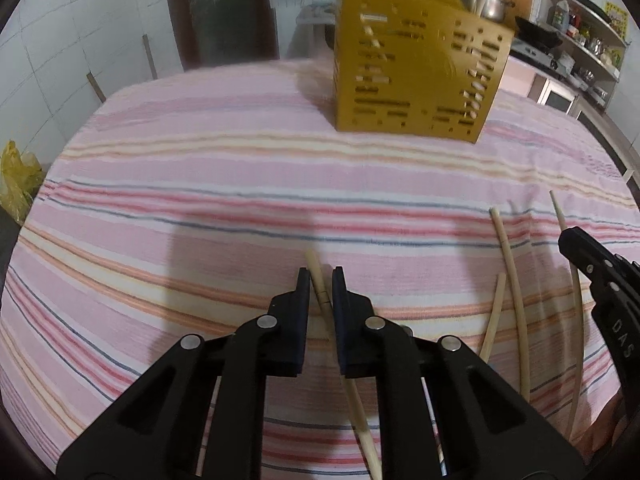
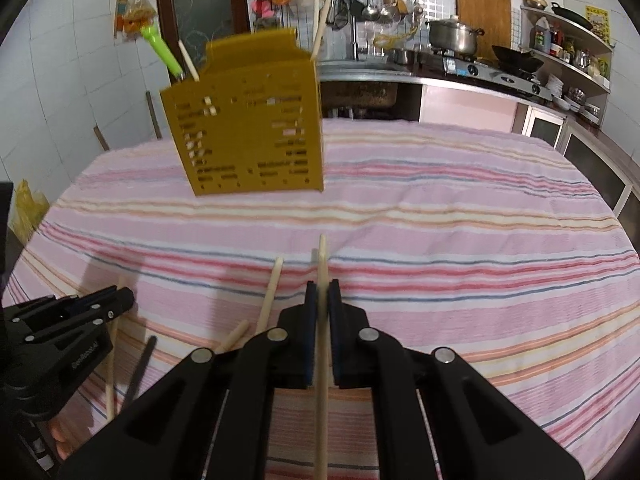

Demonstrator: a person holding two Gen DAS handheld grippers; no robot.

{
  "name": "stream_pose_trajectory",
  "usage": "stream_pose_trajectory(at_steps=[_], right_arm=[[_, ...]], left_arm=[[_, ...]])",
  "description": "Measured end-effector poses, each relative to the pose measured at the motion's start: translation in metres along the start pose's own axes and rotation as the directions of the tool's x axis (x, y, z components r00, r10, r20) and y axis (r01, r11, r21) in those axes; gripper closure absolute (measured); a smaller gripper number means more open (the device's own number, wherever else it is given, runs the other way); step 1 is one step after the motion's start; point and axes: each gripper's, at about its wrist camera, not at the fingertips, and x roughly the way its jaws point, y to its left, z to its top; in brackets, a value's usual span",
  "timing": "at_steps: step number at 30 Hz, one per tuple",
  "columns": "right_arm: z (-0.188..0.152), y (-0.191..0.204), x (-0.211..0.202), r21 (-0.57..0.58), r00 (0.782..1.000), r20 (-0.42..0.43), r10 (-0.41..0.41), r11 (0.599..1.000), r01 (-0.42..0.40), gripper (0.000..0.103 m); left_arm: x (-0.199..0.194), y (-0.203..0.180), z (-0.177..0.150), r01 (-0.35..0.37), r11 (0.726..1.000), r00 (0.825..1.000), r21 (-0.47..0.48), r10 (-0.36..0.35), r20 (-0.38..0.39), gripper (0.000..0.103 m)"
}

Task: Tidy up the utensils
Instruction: 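Lift both held chopsticks and carry them over the yellow holder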

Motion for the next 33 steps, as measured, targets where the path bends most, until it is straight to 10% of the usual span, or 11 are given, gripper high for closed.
stream_pose_trajectory(at_steps=[7,17,33], right_arm=[[0.006,-0.007,-0.024,0.049,0.993,0.116,0.038,0.998,-0.044,0.097],[0.011,-0.016,-0.059,0.078,0.954,0.296,0.055,0.994,-0.082,0.097],[0.007,-0.018,-0.095,0.065,0.863,0.500,0.073,0.991,-0.121,0.097]], left_arm=[[-0.038,0.001,0.001,0.013,1.000,0.986,0.023,-0.017,0.166,0.093],[-0.096,0.000,-0.003,-0.005,0.998,0.918,0.063,-0.021,0.396,0.095],[-0.132,0.024,-0.005,0.074,0.997,0.844,0.010,-0.068,0.533,0.099]])
